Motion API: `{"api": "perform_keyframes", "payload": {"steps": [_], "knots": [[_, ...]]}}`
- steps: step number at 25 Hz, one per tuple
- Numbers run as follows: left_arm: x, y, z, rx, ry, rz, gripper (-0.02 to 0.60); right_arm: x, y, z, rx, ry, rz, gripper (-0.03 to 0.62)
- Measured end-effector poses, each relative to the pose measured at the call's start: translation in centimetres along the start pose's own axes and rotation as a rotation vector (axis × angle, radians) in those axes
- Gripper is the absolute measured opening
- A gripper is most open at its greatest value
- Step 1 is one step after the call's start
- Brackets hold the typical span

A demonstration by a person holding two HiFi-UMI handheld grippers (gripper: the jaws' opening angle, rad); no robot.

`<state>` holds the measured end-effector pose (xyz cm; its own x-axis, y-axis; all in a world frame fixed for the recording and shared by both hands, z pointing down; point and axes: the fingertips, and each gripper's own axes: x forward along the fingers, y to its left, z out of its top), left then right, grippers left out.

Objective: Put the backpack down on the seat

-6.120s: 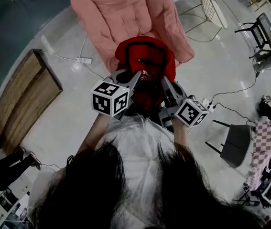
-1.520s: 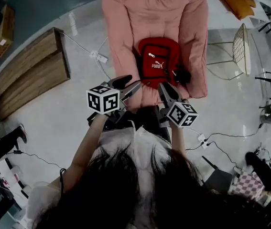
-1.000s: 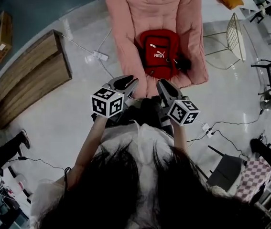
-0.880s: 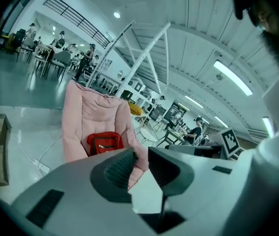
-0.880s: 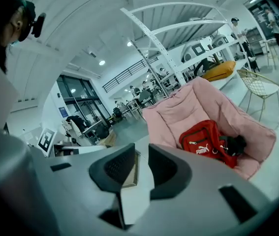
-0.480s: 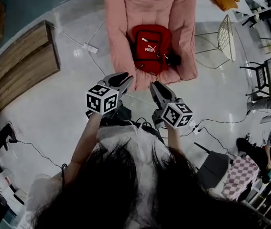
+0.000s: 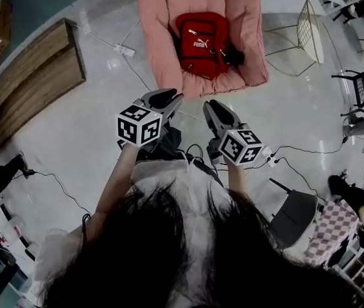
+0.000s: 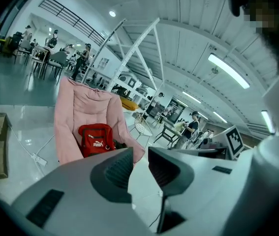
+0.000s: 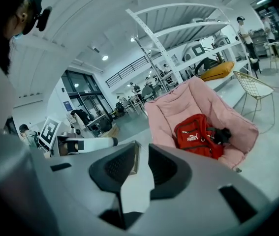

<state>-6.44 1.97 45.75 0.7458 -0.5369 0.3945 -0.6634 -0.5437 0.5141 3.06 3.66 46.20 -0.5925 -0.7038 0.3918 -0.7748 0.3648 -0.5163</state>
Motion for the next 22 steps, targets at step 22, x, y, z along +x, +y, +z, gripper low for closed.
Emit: {"api": "perform_keyframes", "payload": {"steps": [22], "knots": [[-5.1, -12.8, -9.6, 0.103, -0.005, 0.097, 0.106, -14.1, 2.3, -5.8, -0.108, -0.055, 0.077, 0.093]]}}
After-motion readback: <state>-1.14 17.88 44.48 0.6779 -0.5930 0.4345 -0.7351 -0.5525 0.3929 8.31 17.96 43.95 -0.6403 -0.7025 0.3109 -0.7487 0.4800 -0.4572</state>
